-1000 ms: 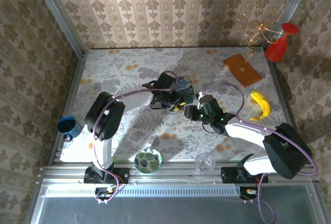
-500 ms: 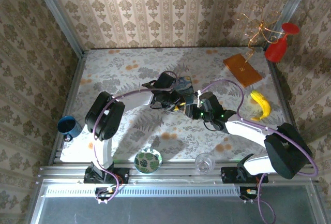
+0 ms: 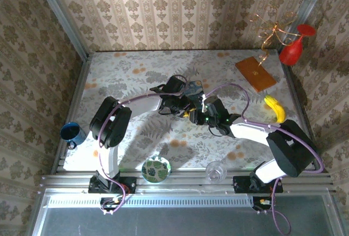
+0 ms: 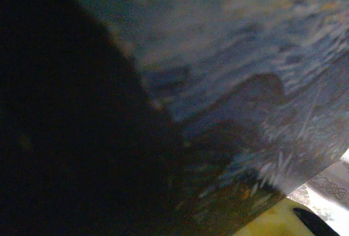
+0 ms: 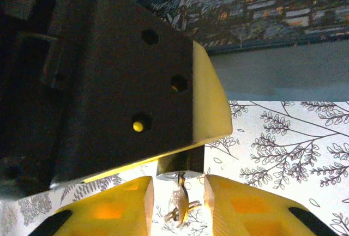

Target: Unlock the padlock with the key

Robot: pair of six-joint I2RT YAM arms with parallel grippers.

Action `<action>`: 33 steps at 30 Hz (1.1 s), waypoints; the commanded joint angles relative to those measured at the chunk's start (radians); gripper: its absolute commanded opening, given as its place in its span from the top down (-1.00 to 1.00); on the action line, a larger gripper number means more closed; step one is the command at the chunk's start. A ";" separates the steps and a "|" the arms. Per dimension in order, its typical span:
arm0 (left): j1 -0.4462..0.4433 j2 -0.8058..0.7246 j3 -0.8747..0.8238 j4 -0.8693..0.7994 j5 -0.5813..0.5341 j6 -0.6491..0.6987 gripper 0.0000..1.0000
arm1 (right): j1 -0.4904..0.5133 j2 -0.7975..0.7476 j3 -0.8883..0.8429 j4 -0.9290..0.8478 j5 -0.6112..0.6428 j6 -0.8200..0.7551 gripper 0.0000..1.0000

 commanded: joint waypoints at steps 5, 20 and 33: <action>-0.014 0.024 -0.026 -0.096 0.130 -0.060 1.00 | -0.011 0.014 -0.022 0.085 -0.029 0.107 0.58; -0.014 0.020 -0.046 -0.026 0.133 -0.088 1.00 | -0.077 0.113 -0.124 0.386 -0.189 0.366 1.00; -0.023 0.004 -0.100 0.130 0.131 -0.144 1.00 | -0.094 0.521 -0.155 1.114 -0.312 0.906 1.00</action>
